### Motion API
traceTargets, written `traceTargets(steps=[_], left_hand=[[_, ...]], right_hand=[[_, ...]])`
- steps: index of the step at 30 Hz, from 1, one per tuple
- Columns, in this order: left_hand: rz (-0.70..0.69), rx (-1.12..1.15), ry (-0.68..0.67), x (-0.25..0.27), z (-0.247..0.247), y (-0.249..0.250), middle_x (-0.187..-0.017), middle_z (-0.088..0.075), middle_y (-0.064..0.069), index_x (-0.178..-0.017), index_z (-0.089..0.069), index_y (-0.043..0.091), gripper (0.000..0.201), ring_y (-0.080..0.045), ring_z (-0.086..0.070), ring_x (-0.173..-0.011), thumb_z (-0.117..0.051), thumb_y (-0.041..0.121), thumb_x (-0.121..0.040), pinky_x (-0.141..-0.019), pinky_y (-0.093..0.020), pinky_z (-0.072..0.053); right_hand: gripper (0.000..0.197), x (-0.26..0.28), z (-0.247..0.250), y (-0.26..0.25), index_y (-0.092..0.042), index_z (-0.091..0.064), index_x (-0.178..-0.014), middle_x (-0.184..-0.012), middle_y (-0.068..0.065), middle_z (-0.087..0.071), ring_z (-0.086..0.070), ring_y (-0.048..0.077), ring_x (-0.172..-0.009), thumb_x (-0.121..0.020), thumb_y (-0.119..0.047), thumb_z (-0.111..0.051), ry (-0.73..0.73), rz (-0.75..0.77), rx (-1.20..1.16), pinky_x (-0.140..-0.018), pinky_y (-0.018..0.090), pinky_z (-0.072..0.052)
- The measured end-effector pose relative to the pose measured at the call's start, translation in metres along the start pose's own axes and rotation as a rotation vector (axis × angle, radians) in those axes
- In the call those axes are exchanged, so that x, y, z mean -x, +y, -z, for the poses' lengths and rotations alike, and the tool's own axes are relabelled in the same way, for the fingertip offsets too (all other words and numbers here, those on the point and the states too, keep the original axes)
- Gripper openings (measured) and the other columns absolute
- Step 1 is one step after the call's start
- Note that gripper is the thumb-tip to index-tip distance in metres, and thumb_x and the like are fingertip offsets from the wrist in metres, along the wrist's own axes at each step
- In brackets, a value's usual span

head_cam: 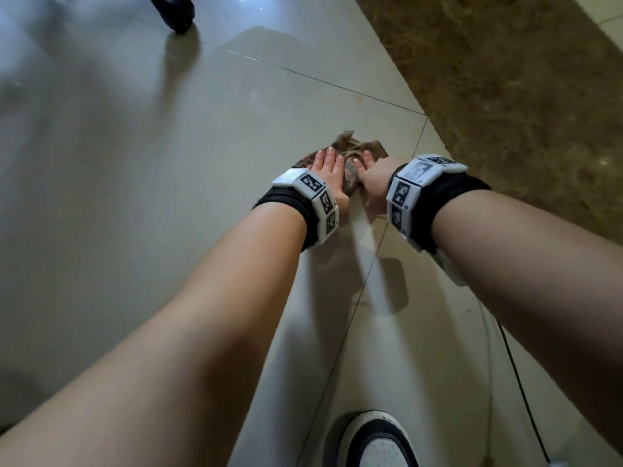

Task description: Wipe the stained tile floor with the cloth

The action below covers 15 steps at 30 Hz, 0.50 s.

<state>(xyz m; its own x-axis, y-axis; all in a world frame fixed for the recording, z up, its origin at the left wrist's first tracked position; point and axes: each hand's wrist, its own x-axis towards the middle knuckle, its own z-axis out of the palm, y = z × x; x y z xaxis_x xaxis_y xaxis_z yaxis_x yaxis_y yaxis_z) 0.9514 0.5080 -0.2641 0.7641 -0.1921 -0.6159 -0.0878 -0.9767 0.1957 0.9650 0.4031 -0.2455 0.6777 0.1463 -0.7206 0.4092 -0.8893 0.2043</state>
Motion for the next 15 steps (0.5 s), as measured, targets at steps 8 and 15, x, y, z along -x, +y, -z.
traceTargets(steps=[8,15], left_hand=[[0.018,0.042,0.039,-0.028,0.022,0.0,-0.161,0.012,-0.009,-0.153,0.003,0.01,0.085,-0.022,0.009,-0.15,-0.053,0.024,-0.09,-0.123,-0.035,0.0],[0.037,0.048,0.064,-0.054,0.043,0.002,-0.161,0.012,-0.008,-0.153,0.002,0.011,0.083,-0.021,0.009,-0.15,-0.052,0.022,-0.091,-0.123,-0.037,-0.001]], right_hand=[[0.056,-0.026,0.023,0.021,-0.007,-0.001,-0.153,-0.162,0.01,-0.002,-0.015,0.03,-0.148,-0.104,-0.03,-0.015,0.025,-0.031,-0.145,-0.117,0.037,-0.011],[0.066,-0.035,0.042,0.034,-0.011,0.006,-0.153,-0.161,0.012,0.005,-0.014,0.03,-0.148,-0.102,-0.033,-0.03,0.052,-0.008,-0.074,-0.117,0.038,-0.014]])
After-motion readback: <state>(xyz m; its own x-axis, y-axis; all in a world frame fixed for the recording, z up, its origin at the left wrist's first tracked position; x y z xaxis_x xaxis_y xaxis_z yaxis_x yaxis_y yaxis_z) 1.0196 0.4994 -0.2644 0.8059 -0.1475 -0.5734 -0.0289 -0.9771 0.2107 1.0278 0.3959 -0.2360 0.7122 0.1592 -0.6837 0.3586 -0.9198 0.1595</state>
